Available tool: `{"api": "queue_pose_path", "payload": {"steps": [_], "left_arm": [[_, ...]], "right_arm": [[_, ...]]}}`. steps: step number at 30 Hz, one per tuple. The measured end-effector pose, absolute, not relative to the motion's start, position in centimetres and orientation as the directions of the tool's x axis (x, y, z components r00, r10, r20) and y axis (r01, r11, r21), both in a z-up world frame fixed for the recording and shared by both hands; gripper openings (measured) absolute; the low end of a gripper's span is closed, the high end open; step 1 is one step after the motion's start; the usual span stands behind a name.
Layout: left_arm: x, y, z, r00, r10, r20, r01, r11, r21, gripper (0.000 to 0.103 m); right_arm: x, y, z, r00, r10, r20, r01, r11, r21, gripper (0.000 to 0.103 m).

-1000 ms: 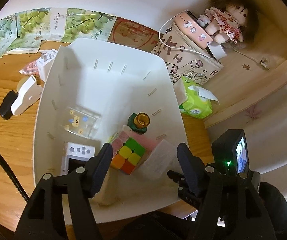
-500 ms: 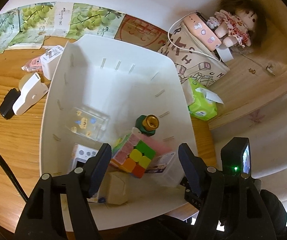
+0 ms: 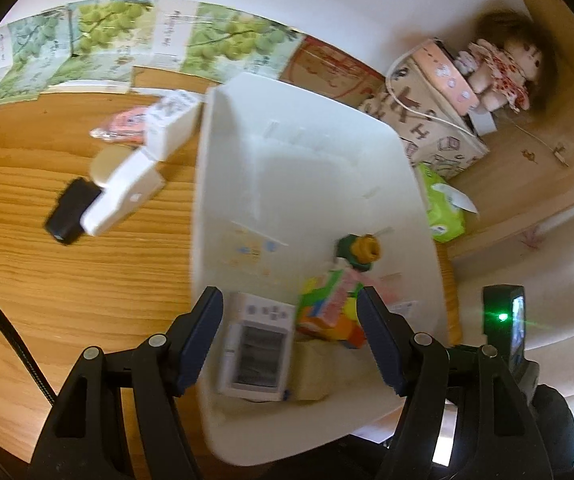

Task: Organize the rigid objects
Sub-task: 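Move the left tool back to the table and grasp the black charger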

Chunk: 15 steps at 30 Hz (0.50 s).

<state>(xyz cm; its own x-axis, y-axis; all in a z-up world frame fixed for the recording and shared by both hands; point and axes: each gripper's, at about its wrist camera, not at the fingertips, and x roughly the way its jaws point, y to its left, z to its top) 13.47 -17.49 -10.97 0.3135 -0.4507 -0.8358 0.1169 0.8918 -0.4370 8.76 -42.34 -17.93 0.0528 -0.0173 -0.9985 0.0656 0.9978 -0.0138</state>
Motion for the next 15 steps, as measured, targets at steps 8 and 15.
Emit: {"api": "queue_pose_path", "payload": {"steps": [8,15], "left_arm": [[14.4,-12.9,-11.8,0.299,-0.397,-0.868,0.121,0.918,-0.378,0.073],[15.9,-8.9,-13.1,0.262,-0.327,-0.908,0.096,0.945,-0.313,0.076]], "right_arm": [[8.4,-44.5,-17.8,0.058,-0.001,-0.998,0.238,0.971,0.013,0.008],[7.3,-45.7,-17.7,0.092,-0.004,-0.996,0.362,0.932,0.029,0.008]]}}
